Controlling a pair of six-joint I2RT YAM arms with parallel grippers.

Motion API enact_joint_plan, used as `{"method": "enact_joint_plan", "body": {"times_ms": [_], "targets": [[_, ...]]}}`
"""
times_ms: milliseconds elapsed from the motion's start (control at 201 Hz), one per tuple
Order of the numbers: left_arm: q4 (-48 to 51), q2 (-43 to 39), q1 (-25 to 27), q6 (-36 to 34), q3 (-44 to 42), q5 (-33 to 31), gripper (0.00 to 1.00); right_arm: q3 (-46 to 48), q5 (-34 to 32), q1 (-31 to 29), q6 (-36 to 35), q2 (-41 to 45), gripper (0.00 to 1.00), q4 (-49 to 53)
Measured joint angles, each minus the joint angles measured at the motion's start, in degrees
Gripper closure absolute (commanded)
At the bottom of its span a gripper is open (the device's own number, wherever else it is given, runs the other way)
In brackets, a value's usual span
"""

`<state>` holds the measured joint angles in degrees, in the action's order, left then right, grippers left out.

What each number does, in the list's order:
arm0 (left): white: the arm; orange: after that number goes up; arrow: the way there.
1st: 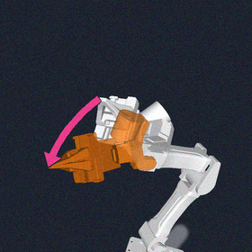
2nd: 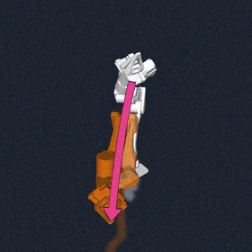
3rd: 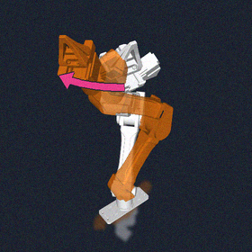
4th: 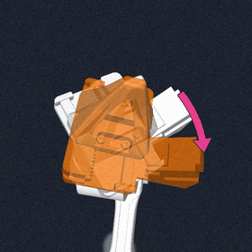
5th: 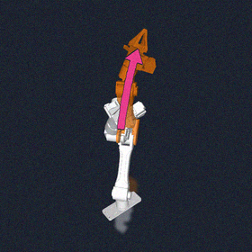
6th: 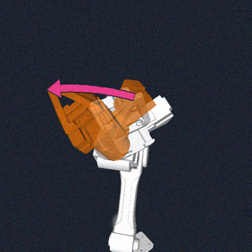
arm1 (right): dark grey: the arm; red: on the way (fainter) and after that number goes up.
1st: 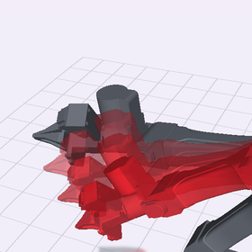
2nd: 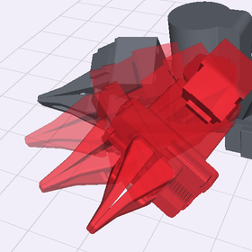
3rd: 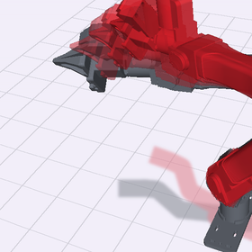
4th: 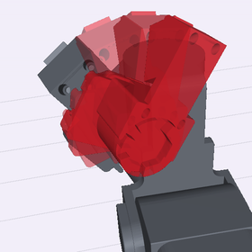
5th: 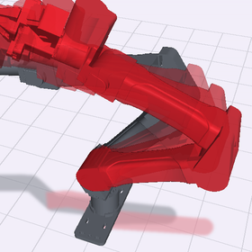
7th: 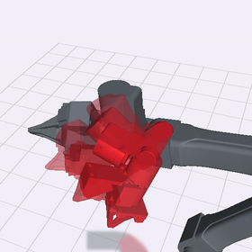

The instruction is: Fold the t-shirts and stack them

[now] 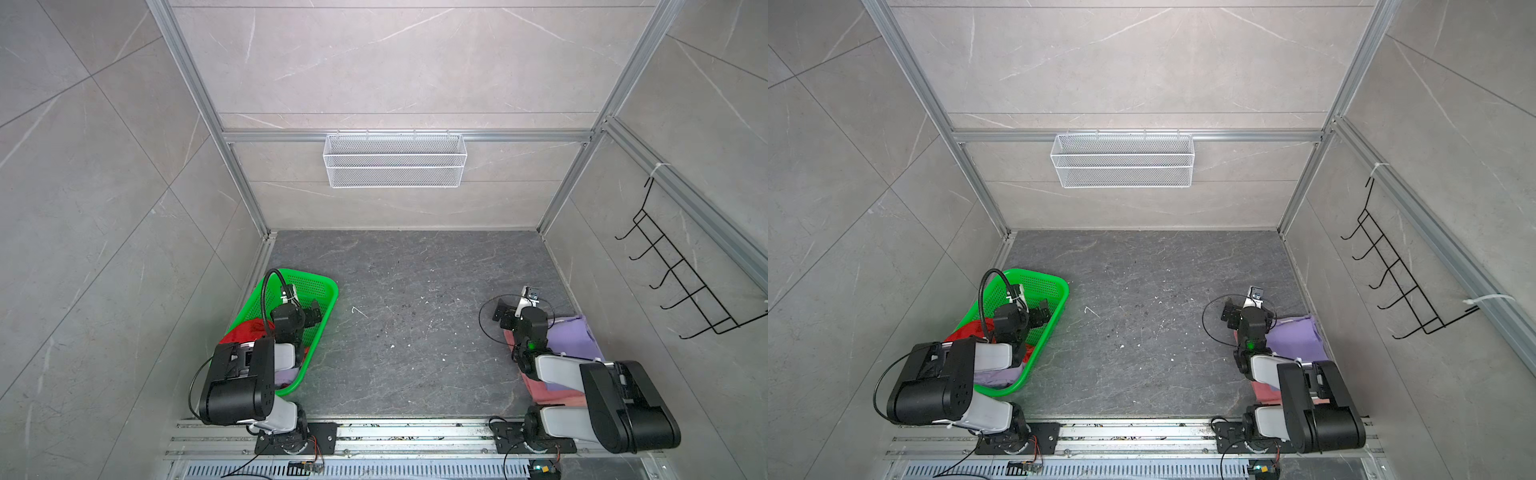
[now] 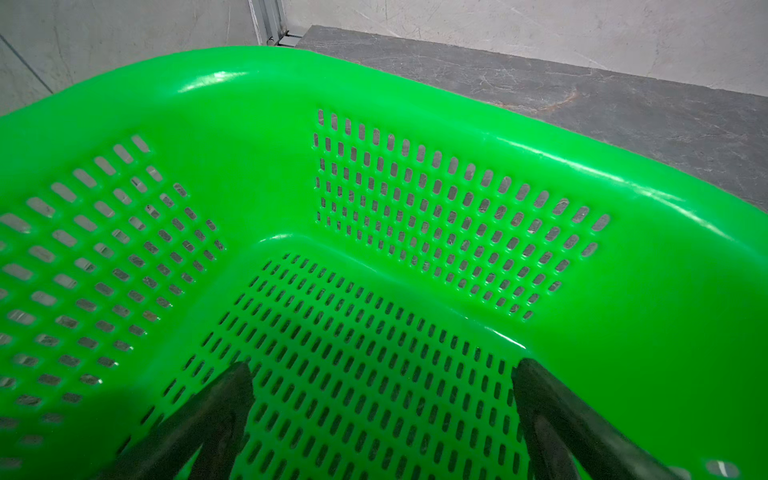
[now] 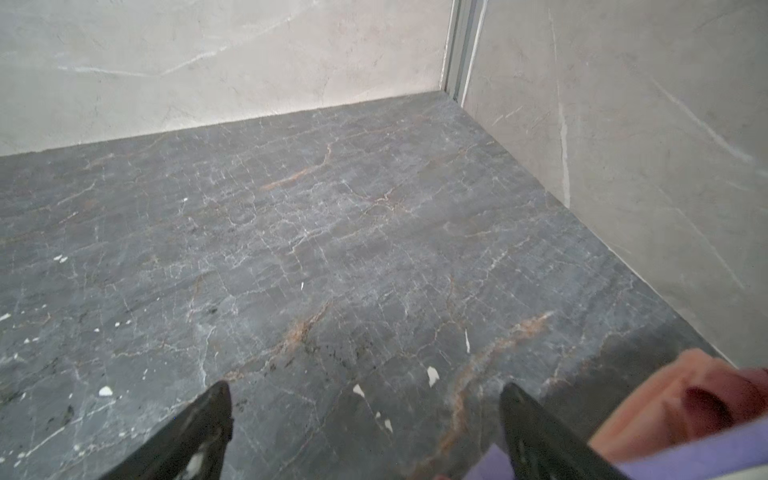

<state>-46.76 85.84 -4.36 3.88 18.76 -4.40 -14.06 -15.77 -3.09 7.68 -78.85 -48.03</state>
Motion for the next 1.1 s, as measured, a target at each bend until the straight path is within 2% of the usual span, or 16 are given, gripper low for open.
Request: {"method": "enact_joint_plan", "body": {"times_ms": [169,264,463,1096], "targets": [[0.0,0.0,0.0,0.0,0.0,0.0,0.00,-0.2,1.6,0.0,-0.7,-1.0,0.00,-3.1],[0.0,0.0,0.2,0.0,0.0,0.0,0.00,-1.0,2.9,-0.6,-2.2,-5.8,0.00,-7.5],[0.0,0.0,0.7,-0.3,0.1,-0.4,0.00,-4.5,3.6,-3.1,-4.2,-8.0,0.01,-4.6],[0.1,0.0,0.9,-0.5,0.2,-1.5,0.00,-4.9,3.4,-3.2,-4.8,-8.1,0.00,-4.1]]}}
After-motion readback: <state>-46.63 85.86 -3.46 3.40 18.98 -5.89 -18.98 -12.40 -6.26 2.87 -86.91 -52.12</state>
